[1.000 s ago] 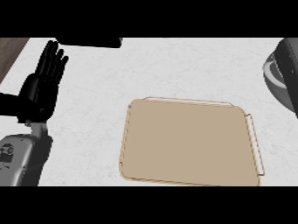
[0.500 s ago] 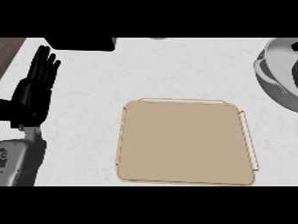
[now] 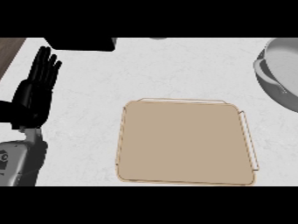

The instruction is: Pick the tomato from the tray and place it in the pot

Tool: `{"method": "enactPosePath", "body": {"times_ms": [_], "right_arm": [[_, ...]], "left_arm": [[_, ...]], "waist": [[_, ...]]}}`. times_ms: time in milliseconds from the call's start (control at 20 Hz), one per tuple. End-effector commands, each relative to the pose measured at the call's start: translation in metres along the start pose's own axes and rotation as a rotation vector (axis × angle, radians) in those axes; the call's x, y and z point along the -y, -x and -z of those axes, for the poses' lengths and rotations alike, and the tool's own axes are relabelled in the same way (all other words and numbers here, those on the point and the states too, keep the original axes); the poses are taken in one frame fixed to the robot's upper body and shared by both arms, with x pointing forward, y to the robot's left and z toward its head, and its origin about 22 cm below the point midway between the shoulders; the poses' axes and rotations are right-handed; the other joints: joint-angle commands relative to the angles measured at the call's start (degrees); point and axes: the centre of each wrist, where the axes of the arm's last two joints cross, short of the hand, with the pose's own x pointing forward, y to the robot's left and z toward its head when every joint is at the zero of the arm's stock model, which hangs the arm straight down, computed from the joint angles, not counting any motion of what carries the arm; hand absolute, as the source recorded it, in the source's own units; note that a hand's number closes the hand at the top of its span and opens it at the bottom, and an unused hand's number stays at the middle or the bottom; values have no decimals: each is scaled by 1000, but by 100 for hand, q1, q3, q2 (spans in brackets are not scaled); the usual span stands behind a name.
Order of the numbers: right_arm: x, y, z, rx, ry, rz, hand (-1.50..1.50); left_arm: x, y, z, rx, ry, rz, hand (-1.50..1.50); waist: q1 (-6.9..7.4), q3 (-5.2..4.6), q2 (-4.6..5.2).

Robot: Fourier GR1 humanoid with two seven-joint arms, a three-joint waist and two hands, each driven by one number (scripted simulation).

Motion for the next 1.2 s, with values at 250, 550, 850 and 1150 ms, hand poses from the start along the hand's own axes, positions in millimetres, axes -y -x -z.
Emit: {"method": "enactPosePath", "body": {"times_ms": [250,550,850,1150], "right_arm": [[-28,38,7,-246,-216,195,-150],[-41,52,2,-90,-293,268,-150],[-17,24,7,-45,-108,501,-150],[-16,29,9,-213,-25,695,-150]], "left_arm": [[-3,2,-1,1,-16,-7,0],[-1,6,-3,0,-5,-6,0],[9,-8,9,6,17,-15,0],[-9,-11,10,-3,-16,2,0]], "waist": [[23,21,28],[12,13,15],[50,20,32],[-78,11,-27]]}}
